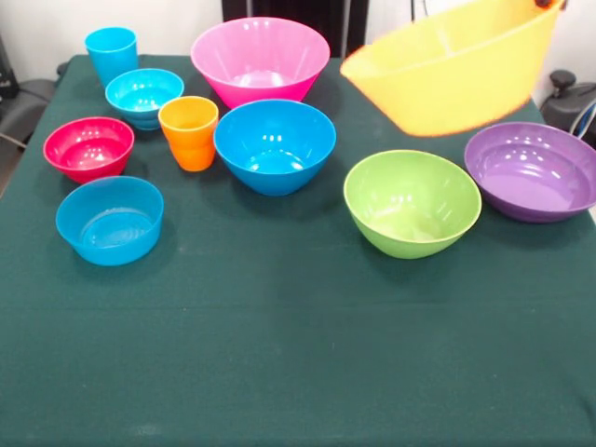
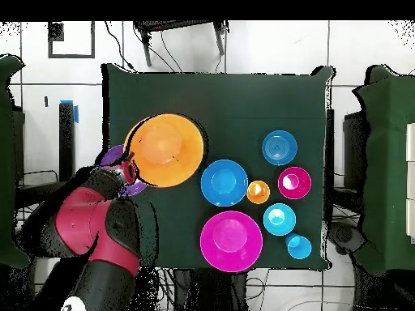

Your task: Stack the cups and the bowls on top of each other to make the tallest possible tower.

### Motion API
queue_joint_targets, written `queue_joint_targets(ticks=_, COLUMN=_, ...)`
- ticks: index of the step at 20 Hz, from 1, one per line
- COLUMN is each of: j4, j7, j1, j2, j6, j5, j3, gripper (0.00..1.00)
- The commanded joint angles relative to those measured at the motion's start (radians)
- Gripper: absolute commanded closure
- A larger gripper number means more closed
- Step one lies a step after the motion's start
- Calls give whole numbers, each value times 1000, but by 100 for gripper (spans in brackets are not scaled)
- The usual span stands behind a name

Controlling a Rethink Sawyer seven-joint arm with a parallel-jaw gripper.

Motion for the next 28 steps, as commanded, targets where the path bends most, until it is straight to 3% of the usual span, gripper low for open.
queue_joint_targets(ticks=1, j4=-70, j7=183, j1=52, j2=207, j6=-280, j5=-16, j3=-90, gripper=100)
queue_joint_targets(ticks=4, j4=-81, j7=180, j1=81, j2=288, j6=-399, j5=55, j3=-165, gripper=100)
queue_joint_targets(ticks=7, j4=-69, j7=169, j1=57, j2=336, j6=-531, j5=101, j3=-157, gripper=100)
queue_joint_targets(ticks=20, j4=-68, j7=229, j1=-115, j2=487, j6=-1076, j5=159, j3=-11, gripper=100)
queue_joint_targets(ticks=25, j4=-63, j7=294, j1=-179, j2=503, j6=-1203, j5=170, j3=49, gripper=100)
queue_joint_targets(ticks=28, j4=-50, j7=338, j1=-211, j2=446, j6=-1108, j5=132, j3=90, gripper=100)
